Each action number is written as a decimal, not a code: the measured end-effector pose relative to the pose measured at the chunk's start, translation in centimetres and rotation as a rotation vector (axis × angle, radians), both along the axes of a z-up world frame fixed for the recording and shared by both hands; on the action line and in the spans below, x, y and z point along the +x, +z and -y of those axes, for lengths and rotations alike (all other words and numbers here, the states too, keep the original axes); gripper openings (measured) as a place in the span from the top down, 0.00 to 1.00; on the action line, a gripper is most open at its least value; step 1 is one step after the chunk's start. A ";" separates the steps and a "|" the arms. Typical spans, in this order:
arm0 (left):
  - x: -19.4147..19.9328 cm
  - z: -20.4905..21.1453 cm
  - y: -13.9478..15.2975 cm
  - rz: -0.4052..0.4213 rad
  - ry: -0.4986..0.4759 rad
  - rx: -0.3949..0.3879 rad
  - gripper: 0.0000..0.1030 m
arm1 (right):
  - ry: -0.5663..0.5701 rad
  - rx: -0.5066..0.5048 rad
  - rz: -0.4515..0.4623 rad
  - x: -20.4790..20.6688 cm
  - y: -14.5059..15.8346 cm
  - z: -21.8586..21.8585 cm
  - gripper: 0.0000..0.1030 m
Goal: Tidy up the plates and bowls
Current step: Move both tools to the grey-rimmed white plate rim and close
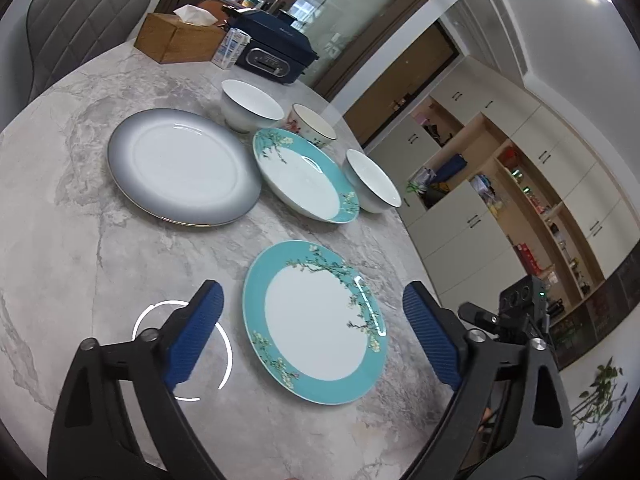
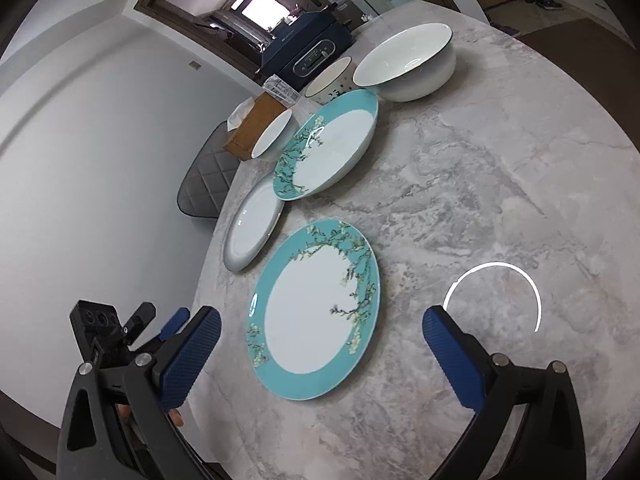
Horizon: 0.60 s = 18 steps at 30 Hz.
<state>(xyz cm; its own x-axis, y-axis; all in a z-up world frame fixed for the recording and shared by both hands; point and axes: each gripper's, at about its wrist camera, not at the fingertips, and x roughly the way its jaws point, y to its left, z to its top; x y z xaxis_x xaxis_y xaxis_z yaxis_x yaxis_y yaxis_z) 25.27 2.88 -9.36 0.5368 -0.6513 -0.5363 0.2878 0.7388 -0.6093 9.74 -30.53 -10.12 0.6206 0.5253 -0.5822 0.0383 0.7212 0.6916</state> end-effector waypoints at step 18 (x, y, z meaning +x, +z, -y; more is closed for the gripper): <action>11.4 -9.6 -0.4 -0.138 0.188 0.301 0.11 | 0.166 0.010 -0.009 11.0 2.8 -10.6 0.00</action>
<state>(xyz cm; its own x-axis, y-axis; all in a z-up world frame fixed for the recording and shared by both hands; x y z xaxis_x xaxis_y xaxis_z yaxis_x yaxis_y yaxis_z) 36.70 12.49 -9.75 0.5411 -0.3510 -0.7642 0.0605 0.9226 -0.3809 20.76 -19.89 -7.31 0.5193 0.6262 -0.5816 -0.0749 0.7112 0.6989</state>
